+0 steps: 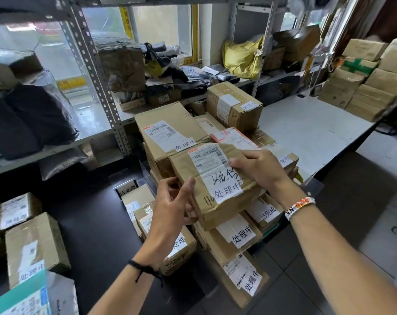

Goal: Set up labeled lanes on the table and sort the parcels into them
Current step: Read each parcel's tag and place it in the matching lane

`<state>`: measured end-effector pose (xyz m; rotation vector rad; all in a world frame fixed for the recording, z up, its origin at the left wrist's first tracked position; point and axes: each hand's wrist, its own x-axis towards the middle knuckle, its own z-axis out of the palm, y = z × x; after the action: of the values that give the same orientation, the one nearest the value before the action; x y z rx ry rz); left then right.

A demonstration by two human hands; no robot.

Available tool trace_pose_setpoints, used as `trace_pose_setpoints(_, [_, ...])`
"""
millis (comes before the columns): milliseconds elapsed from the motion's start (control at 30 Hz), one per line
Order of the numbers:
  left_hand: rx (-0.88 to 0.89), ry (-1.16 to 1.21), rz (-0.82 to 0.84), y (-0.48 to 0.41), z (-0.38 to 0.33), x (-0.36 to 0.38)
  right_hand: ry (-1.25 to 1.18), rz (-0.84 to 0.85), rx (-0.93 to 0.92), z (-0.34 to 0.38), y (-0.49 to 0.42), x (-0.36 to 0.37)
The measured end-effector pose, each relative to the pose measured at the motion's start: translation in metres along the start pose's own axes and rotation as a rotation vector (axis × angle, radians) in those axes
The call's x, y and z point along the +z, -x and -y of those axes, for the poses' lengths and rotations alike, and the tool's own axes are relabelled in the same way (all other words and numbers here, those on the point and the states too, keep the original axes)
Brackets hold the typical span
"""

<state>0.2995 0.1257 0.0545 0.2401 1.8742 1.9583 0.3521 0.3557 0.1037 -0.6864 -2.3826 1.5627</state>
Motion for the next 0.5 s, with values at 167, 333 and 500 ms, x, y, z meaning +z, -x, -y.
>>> trace_pose_setpoints(167, [-0.002, -0.024, -0.014, -0.003, 0.001, 0.000, 0.321, -0.216, -0.157, -0.014, -0.001, 0.015])
trace_pose_setpoints(333, [0.026, -0.106, -0.036, -0.006, 0.001, 0.000, 0.580, -0.300, -0.191, -0.016, -0.001, 0.020])
trace_pose_setpoints(500, [0.082, -0.240, -0.071, -0.011, 0.003, -0.005, 0.714, -0.263, -0.178, -0.015, -0.005, 0.018])
